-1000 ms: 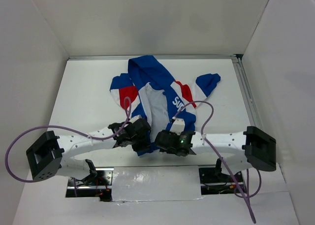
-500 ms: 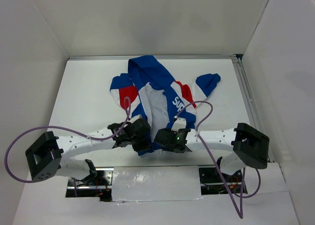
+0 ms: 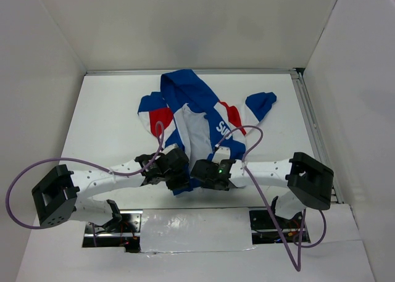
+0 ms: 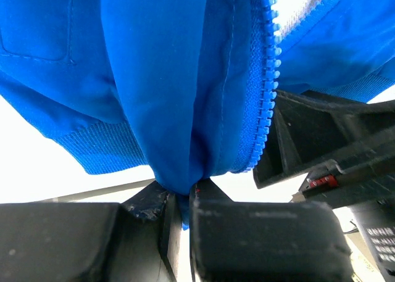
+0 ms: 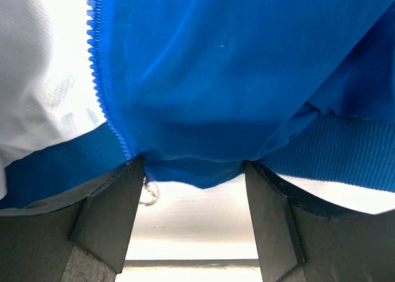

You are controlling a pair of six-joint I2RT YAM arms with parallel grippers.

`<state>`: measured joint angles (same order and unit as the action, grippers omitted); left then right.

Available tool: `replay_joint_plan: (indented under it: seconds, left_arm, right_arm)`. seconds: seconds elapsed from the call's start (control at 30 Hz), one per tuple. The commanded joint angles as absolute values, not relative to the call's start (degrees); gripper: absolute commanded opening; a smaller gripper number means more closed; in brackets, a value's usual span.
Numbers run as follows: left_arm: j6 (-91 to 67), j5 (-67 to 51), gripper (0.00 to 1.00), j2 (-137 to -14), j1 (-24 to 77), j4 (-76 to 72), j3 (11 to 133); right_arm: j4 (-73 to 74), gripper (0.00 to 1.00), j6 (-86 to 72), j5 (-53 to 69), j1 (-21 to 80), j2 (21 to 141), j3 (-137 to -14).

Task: Zip up the jacket

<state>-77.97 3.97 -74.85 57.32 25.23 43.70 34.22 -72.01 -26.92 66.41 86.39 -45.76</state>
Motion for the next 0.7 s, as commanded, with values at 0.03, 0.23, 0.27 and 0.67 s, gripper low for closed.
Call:
replay_joint_plan:
  seconds: [0.03,0.23,0.27,0.67]
  left_arm:
    - [-77.1,3.3,0.0,-73.7,57.7,24.1,43.7]
    - [-77.2,3.4,0.0,-72.2,57.7,24.3,43.2]
    - [-77.1,3.5,0.0,-72.1,57.7,24.3,43.1]
    - [-78.1,5.4,0.0,-69.9,57.7,25.5,41.9]
  right_arm:
    - [35.3,0.73,-72.9,-27.6,66.1,83.0,-48.7]
    - [36.3,0.76,-73.1,-26.6,65.6,85.7,-50.0]
    - [36.1,0.76,-73.0,-26.4,65.5,86.2,-50.2]
    - [37.1,0.72,-72.2,-23.4,63.8,94.7,-52.1]
